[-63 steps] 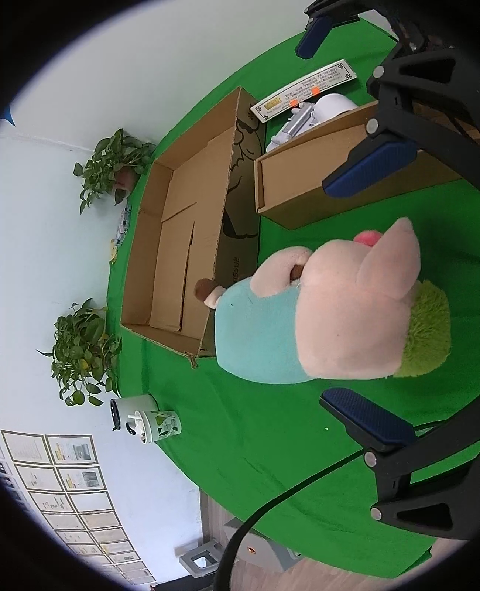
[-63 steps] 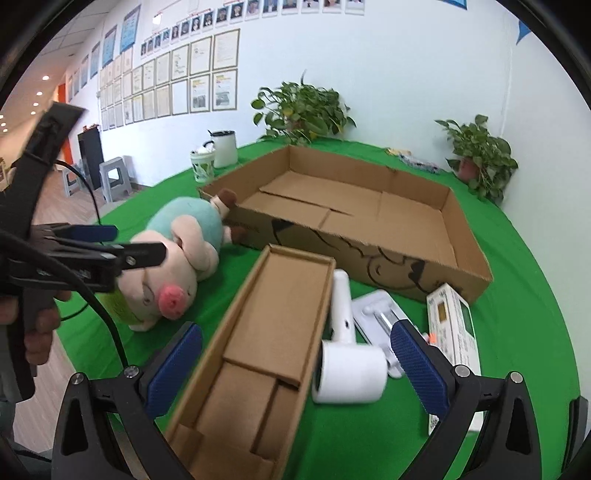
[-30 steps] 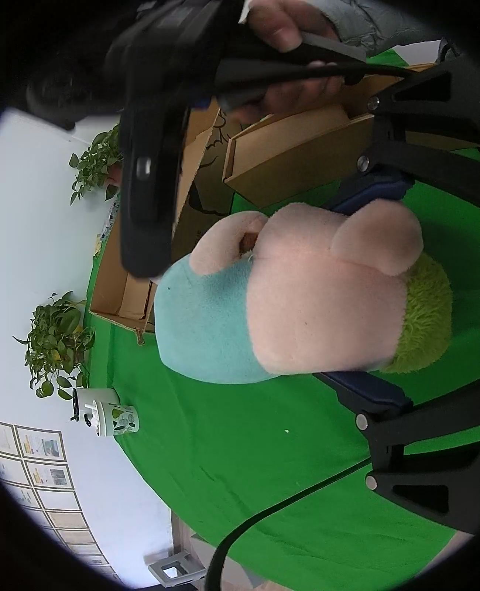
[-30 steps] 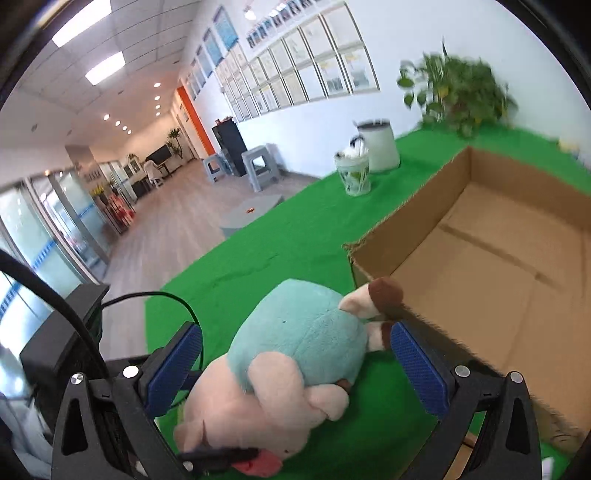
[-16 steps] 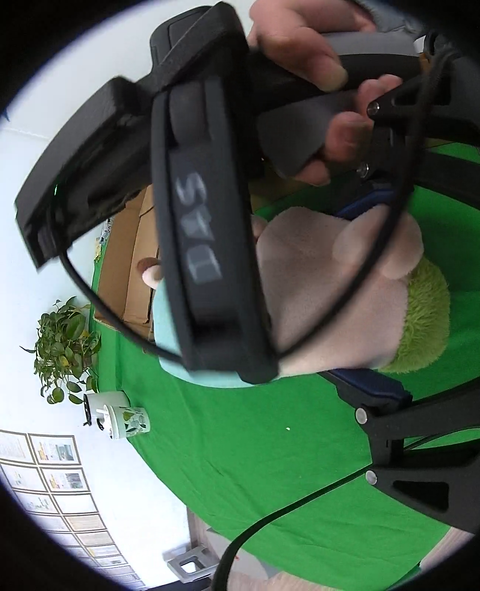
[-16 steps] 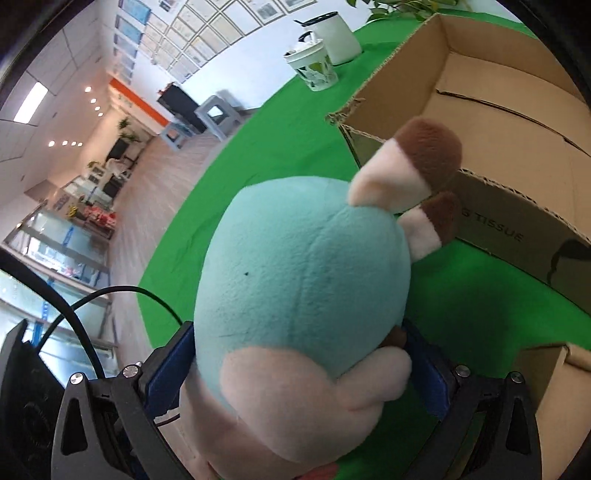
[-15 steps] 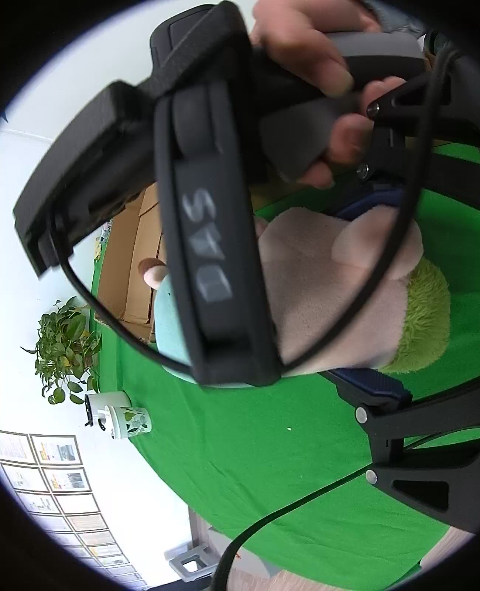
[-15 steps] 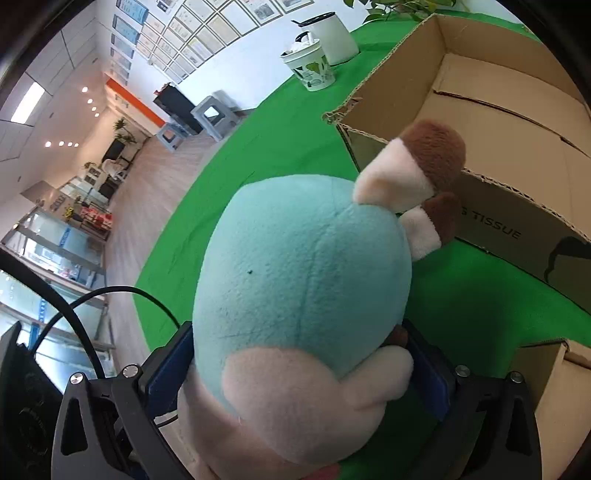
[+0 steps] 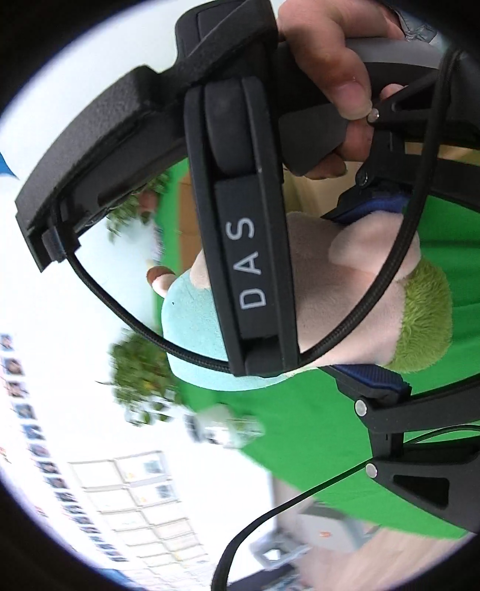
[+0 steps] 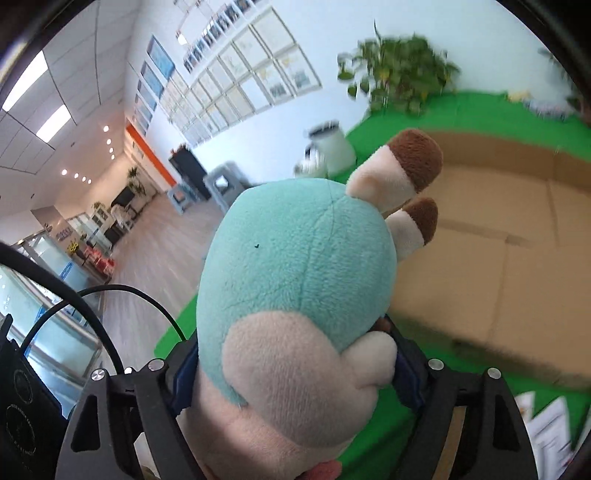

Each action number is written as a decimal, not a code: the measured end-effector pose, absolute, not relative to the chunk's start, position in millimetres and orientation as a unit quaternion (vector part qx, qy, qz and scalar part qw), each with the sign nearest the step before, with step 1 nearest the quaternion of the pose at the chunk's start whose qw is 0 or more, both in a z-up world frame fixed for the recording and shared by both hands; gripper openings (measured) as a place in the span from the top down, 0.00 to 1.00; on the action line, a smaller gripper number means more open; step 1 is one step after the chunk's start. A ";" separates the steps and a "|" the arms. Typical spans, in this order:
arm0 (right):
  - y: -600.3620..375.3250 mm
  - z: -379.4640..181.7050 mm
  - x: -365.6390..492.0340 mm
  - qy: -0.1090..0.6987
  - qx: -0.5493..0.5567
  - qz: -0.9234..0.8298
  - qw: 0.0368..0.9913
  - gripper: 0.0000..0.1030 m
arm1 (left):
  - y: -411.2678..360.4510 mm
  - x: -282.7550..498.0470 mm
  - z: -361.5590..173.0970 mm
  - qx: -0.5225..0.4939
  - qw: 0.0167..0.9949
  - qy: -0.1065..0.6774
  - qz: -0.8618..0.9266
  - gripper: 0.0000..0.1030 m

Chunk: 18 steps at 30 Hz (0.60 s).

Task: Organize objects
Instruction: 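Lift the plush pig with the left tool and carry it over the box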

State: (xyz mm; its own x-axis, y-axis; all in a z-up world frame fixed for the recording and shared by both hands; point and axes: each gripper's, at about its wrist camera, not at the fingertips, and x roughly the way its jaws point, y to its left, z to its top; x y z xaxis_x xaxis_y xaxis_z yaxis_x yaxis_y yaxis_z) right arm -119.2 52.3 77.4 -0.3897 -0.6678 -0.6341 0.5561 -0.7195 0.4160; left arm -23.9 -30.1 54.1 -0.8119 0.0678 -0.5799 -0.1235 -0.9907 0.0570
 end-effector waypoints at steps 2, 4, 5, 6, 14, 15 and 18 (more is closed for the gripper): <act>66.0 104.1 -123.5 -0.070 0.379 -0.848 0.363 0.23 | -20.3 -33.8 76.5 -0.272 0.060 0.067 0.958 0.38; 84.5 136.8 -126.2 -0.072 0.348 -0.865 0.354 0.23 | -11.8 -43.9 96.1 -0.248 0.070 0.081 0.963 0.39; 91.4 150.6 -128.7 -0.071 0.334 -0.873 0.347 0.24 | -6.9 -50.1 106.7 -0.235 0.077 0.088 0.965 0.39; 104.2 167.3 -128.0 -0.072 0.322 -0.880 0.341 0.24 | -3.5 -54.6 114.6 -0.224 0.084 0.090 0.967 0.39; 162.7 259.7 -136.7 -0.075 0.279 -0.912 0.291 0.25 | 8.9 -99.6 155.6 -0.185 0.132 0.092 0.969 0.39; 167.2 266.8 -139.3 -0.076 0.280 -0.913 0.288 0.25 | 8.5 -105.9 157.0 -0.185 0.134 0.092 0.969 0.39; 188.3 286.0 -155.1 -0.090 0.289 -0.910 0.284 0.25 | -1.3 -115.1 157.0 -0.193 0.142 0.086 0.967 0.39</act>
State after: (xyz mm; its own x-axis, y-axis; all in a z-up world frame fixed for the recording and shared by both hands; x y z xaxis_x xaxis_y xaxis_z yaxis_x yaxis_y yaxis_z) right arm -155.1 188.3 286.0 -0.6717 -0.5682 -0.4754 0.4640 -0.8229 0.3279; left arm -115.1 -1.2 157.0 -0.8853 0.2413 -0.3975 -0.3074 -0.9451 0.1110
